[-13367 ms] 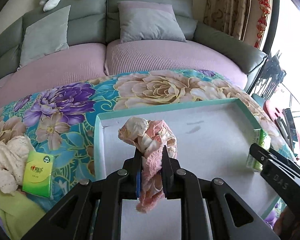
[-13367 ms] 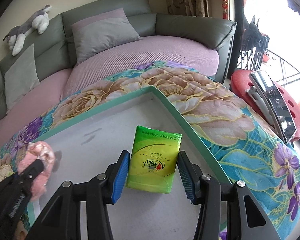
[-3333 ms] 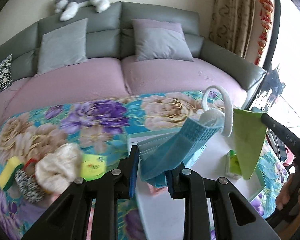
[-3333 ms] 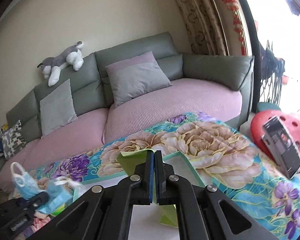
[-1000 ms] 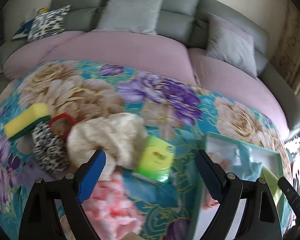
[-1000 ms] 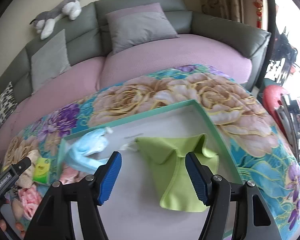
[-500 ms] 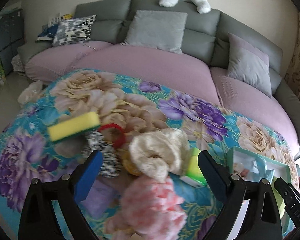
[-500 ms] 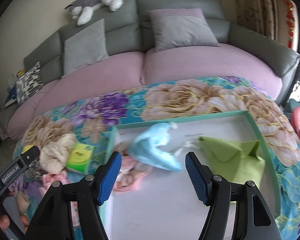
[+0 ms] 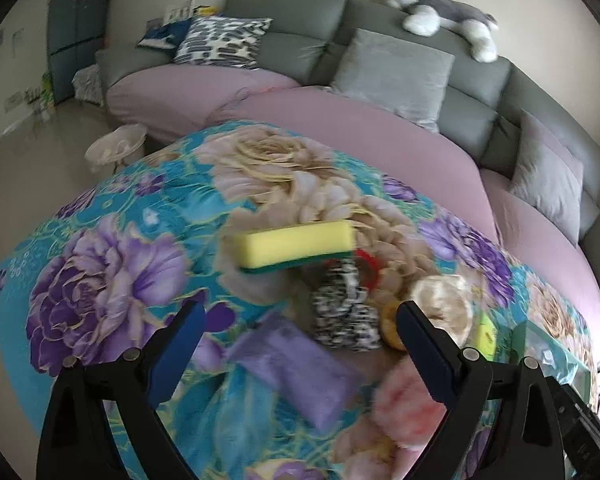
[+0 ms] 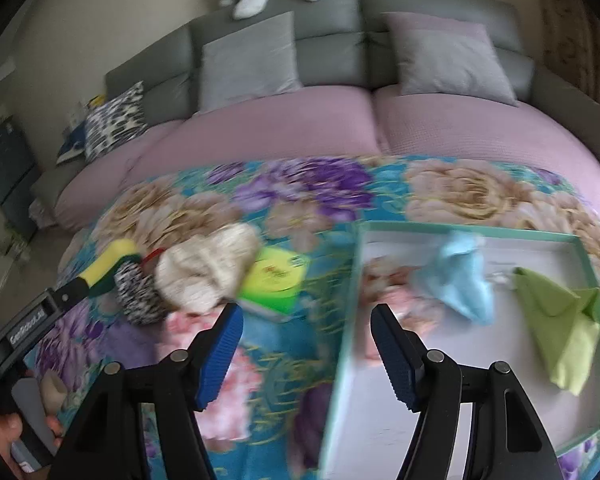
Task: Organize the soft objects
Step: 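Move both grippers back over the pile toward the pink fluffy item and purple packet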
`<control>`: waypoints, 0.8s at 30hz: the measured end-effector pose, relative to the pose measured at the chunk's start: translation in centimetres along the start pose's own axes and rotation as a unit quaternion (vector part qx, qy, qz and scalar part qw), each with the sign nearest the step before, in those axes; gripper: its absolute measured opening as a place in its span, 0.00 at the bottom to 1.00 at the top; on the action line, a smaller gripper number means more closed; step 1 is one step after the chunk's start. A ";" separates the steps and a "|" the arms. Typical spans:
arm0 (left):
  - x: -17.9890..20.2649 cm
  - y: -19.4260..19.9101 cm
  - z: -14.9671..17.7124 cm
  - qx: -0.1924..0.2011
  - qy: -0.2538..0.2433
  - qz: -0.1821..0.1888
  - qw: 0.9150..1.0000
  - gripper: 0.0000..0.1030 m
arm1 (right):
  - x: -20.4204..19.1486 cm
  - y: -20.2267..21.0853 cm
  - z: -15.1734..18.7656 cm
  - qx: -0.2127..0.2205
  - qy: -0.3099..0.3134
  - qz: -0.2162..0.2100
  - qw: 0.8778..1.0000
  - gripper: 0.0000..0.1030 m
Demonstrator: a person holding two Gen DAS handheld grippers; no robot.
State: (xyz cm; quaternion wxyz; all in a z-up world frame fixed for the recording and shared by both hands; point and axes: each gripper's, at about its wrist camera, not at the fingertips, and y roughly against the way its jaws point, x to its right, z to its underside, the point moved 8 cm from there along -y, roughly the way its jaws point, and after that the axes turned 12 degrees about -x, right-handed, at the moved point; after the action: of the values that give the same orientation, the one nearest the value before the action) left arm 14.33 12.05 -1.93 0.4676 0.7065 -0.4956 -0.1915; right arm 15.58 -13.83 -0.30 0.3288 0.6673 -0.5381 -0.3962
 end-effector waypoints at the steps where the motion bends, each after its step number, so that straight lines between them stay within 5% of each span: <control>1: -0.7 -0.1 0.0 -0.002 0.005 -0.002 1.000 0.93 | -0.6 -0.2 0.1 -0.003 0.004 -0.005 1.000 0.68; 11: -4.8 -1.4 0.2 -0.028 0.032 -0.003 0.999 0.93 | -7.3 -3.5 2.0 -0.046 0.069 -0.032 0.996 0.68; 24: -1.6 -5.5 2.6 -0.113 -0.049 0.020 0.992 0.93 | -9.6 -7.6 4.3 -0.096 0.103 -0.027 0.990 0.68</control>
State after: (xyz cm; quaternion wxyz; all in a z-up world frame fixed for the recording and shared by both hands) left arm 14.62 12.59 -8.17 0.5235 0.6282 -0.5075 -0.2716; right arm 14.26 -2.89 -7.21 0.4342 0.6838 -0.4430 -0.3842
